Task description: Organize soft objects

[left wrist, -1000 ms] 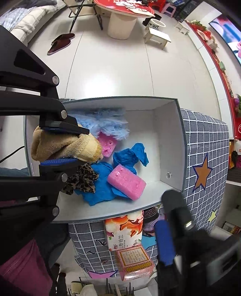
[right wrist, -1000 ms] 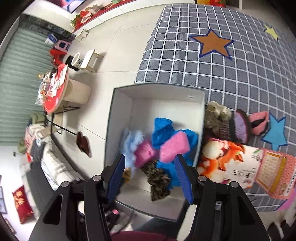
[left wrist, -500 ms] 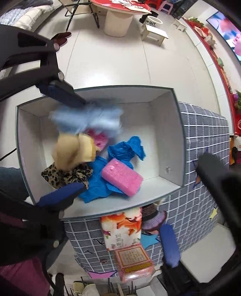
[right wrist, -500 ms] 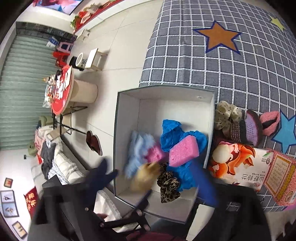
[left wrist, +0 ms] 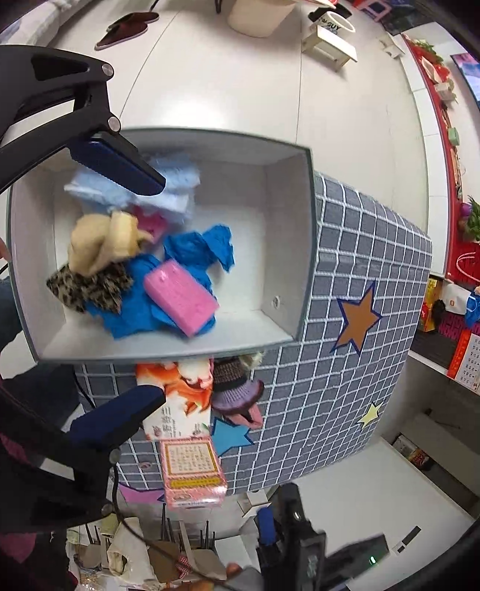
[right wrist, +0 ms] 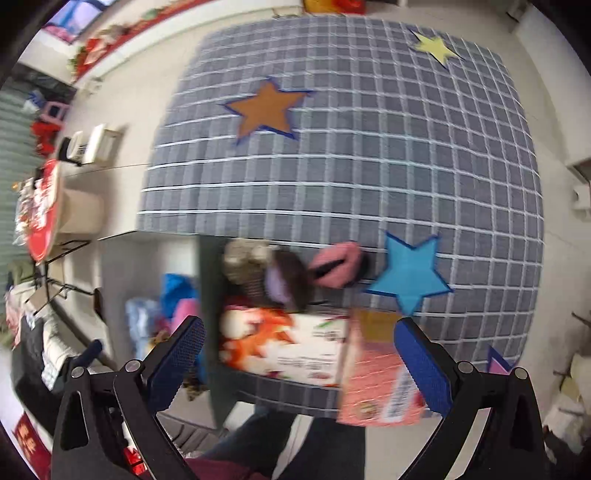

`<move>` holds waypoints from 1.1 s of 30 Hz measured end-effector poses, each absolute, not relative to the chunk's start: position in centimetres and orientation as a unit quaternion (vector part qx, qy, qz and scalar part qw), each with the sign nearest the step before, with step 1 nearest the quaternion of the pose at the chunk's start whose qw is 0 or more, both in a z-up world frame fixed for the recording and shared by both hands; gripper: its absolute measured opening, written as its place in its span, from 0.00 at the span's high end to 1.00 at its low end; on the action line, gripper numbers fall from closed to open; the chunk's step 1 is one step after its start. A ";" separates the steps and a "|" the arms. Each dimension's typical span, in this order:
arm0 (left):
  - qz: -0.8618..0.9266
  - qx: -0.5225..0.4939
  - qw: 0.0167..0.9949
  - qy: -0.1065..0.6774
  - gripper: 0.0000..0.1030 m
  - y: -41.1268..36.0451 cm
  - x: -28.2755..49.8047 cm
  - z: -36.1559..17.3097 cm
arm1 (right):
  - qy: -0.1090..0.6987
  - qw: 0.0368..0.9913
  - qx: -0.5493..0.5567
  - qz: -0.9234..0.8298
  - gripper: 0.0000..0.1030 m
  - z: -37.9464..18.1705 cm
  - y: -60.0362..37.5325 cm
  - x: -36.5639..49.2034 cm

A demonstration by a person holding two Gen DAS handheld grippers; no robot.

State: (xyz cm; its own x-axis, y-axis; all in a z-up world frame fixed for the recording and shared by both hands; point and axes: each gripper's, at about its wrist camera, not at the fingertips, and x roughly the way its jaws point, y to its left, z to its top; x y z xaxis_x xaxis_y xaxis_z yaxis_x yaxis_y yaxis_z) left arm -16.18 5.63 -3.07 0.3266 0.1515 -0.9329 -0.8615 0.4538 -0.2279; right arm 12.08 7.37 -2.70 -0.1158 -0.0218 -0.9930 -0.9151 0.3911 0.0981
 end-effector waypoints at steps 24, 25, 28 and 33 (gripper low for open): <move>0.344 -0.402 0.690 0.493 0.00 2.3 -12.5 -3.2 | 0.667 0.589 -0.416 0.184 0.00 -18.8 11.8 17.6; 0.344 -0.402 0.692 0.491 0.00 2.4 -12.5 -3.2 | 0.700 0.592 -0.347 0.199 0.00 -17.2 11.1 19.3; 0.338 -0.399 0.695 0.493 0.00 3.1 -11.7 -3.3 | 0.731 0.588 -0.261 0.225 0.00 -13.9 9.8 20.8; 0.322 -0.370 0.716 0.497 0.00 4.3 -8.9 -2.4 | 0.756 0.552 -0.200 0.290 0.00 -8.5 6.9 20.7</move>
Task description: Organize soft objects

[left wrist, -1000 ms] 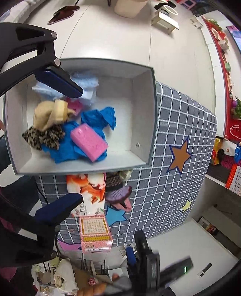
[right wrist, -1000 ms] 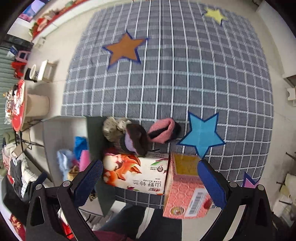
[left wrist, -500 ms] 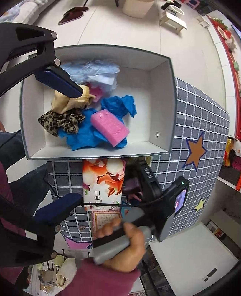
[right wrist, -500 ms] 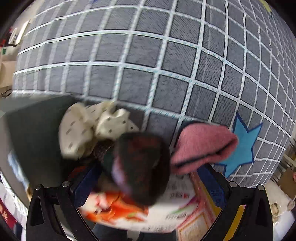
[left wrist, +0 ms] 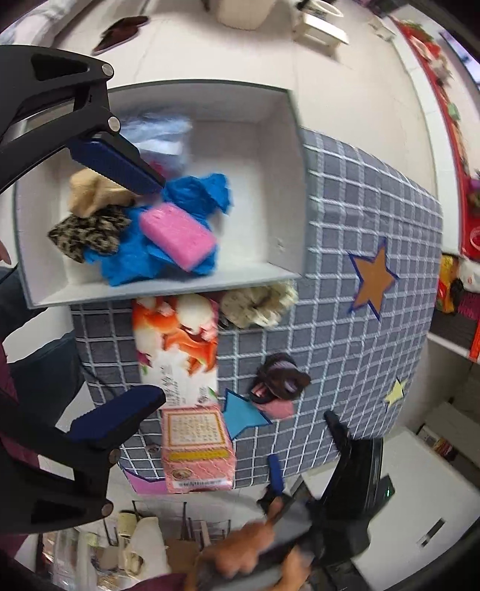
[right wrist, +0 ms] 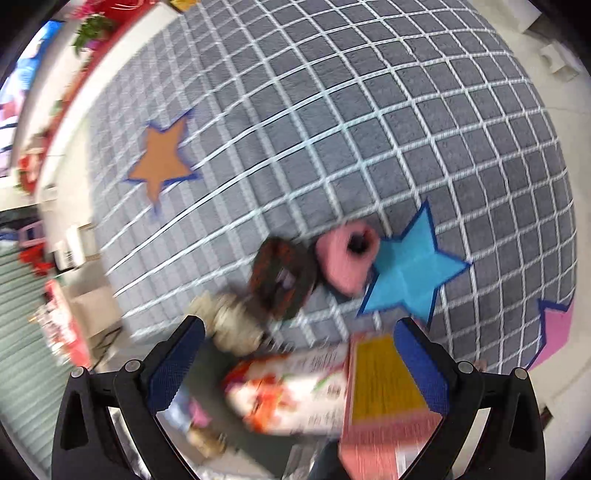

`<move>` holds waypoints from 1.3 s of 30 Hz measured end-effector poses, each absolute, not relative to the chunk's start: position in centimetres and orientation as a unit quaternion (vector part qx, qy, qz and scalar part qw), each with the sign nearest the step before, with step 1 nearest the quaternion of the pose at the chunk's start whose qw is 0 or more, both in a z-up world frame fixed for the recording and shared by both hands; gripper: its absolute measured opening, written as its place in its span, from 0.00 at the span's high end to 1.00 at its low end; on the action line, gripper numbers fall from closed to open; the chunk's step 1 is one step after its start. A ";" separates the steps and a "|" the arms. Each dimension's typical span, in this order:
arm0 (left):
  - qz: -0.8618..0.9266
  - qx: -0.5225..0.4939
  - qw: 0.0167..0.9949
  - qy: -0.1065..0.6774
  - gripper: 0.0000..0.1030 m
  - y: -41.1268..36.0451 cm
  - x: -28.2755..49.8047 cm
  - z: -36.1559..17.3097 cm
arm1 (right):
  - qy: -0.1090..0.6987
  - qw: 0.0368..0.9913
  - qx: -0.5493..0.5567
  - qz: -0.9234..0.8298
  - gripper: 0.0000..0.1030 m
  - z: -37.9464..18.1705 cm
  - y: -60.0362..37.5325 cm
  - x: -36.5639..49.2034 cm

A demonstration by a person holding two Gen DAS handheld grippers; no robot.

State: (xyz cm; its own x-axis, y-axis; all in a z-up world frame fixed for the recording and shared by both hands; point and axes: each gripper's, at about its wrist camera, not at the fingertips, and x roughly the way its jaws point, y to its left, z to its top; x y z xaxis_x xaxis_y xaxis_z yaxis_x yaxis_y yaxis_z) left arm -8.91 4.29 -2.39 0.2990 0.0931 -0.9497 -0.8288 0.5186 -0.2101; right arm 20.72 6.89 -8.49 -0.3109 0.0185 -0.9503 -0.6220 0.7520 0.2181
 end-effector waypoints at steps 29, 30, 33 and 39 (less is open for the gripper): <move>0.342 -0.290 0.653 0.610 0.00 18.5 11.0 -13.5 | 0.718 0.473 -0.365 0.357 0.00 -14.2 5.3 27.8; 0.346 -0.296 0.652 0.607 0.00 19.1 10.5 -13.1 | 0.717 0.465 -0.370 0.364 0.00 -14.7 5.7 27.4; 0.352 -0.312 0.647 0.601 0.00 20.1 9.4 -12.3 | 0.708 0.432 -0.398 0.391 0.00 -16.8 8.1 25.3; 0.362 -0.357 0.628 0.589 0.00 21.0 6.6 -13.0 | 0.670 0.357 -0.475 0.445 0.00 -21.0 11.6 20.1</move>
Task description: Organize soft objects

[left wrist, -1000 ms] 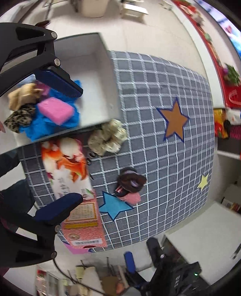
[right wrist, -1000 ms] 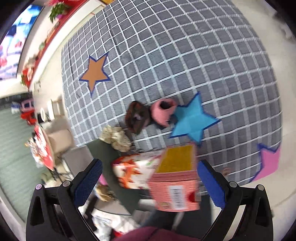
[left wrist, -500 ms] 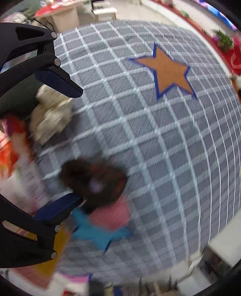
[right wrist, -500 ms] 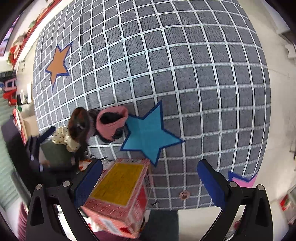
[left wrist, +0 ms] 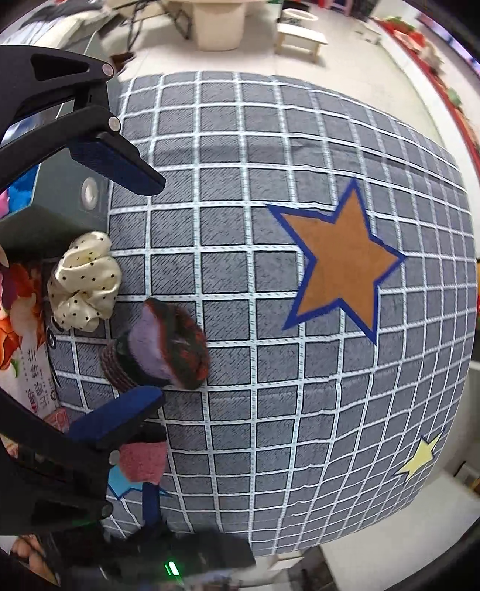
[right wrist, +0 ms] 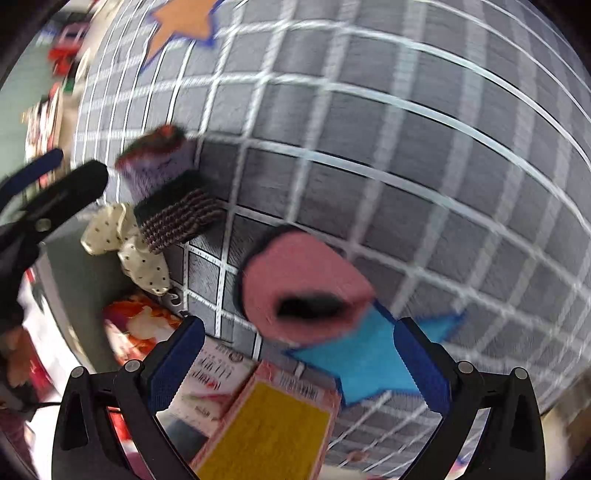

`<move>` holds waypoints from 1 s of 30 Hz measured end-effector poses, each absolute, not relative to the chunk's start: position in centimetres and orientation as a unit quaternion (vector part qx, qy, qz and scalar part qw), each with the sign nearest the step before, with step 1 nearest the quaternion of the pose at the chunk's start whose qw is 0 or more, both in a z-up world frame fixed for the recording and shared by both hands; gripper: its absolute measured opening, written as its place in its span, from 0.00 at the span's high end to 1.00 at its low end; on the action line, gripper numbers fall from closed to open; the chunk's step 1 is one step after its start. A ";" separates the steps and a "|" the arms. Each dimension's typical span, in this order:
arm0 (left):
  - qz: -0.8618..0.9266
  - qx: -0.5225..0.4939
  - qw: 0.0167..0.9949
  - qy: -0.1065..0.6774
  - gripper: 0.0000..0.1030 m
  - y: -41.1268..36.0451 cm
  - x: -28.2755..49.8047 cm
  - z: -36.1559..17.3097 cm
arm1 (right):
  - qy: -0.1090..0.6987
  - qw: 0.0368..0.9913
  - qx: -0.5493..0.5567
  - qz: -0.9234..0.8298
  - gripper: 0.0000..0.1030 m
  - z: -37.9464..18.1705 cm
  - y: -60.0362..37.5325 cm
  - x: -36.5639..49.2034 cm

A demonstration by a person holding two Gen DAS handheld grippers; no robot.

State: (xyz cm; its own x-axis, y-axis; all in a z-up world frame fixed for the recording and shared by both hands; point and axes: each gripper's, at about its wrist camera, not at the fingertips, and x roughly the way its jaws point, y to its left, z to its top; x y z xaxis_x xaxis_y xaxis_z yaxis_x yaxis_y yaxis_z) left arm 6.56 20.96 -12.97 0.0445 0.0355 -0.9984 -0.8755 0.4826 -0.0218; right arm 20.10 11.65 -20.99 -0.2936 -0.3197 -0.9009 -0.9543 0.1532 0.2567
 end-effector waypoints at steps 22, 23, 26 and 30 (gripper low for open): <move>0.300 -0.354 0.616 0.637 0.60 14.8 10.0 -19.2 | 0.693 0.551 -0.225 0.407 0.66 -10.2 -0.7 31.8; 0.308 -0.338 0.638 0.619 0.60 14.4 9.4 -17.6 | 0.691 0.557 -0.221 0.404 0.66 -9.6 -1.4 32.5; 0.320 -0.320 0.681 0.575 0.60 13.4 7.5 -13.7 | 0.681 0.588 -0.199 0.388 0.66 -7.9 -3.8 32.5; 0.340 -0.296 0.722 0.525 0.60 11.7 4.3 -8.2 | 0.677 0.616 -0.165 0.366 0.66 -6.2 -7.1 32.0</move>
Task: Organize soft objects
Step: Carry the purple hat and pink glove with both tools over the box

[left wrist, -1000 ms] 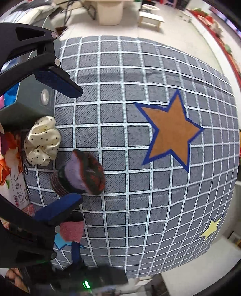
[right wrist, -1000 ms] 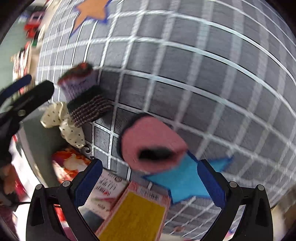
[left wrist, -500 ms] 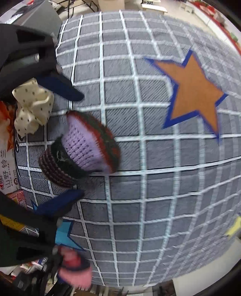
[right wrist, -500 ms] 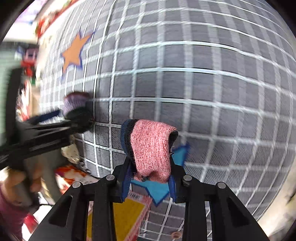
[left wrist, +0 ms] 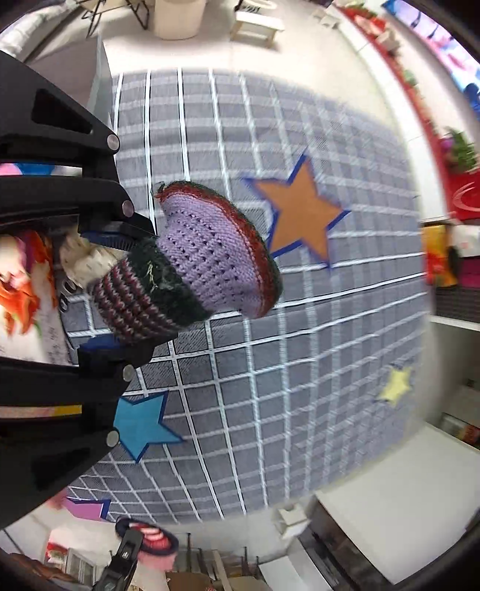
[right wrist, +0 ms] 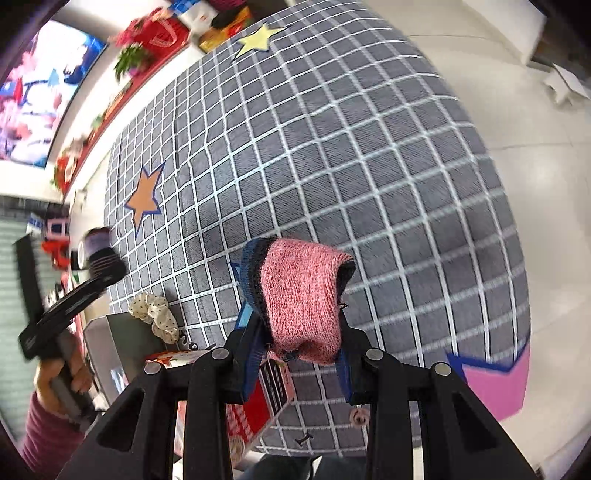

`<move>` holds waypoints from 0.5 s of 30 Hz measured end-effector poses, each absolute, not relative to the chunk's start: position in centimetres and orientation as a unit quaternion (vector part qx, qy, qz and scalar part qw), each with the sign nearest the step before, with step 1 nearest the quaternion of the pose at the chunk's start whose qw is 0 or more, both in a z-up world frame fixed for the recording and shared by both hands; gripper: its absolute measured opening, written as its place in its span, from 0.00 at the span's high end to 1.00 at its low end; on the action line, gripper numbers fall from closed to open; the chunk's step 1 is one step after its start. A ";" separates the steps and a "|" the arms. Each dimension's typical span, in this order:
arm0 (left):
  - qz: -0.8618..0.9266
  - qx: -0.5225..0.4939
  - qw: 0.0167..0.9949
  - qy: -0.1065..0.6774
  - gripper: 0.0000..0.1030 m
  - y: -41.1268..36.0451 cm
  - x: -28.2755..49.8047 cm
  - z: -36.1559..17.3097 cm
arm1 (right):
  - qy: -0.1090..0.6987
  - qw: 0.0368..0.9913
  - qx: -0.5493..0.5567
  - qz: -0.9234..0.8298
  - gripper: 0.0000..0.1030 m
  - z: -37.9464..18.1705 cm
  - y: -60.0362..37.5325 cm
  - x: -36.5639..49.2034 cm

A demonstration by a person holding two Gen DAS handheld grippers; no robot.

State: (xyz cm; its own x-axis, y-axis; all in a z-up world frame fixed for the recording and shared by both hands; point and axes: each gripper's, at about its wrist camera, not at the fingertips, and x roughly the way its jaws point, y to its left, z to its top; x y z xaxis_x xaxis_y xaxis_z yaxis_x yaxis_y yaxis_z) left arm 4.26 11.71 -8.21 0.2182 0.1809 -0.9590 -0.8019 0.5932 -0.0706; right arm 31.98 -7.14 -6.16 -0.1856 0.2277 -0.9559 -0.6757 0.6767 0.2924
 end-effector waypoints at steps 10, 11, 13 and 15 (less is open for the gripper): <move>0.395 -0.281 0.722 0.494 0.60 8.8 -3.5 -1.6 | 0.665 0.636 -0.156 0.359 0.66 -4.1 -9.5 27.9; 0.397 -0.279 0.721 0.495 0.60 8.8 -3.8 -0.6 | 0.662 0.638 -0.157 0.361 0.66 -3.9 -9.4 27.6; 0.400 -0.272 0.721 0.496 0.60 7.6 -5.0 0.0 | 0.655 0.640 -0.156 0.370 0.66 -2.9 -8.9 26.4; 0.400 -0.267 0.720 0.501 0.60 6.8 -5.4 0.0 | 0.645 0.642 -0.160 0.382 0.66 -1.8 -8.3 25.1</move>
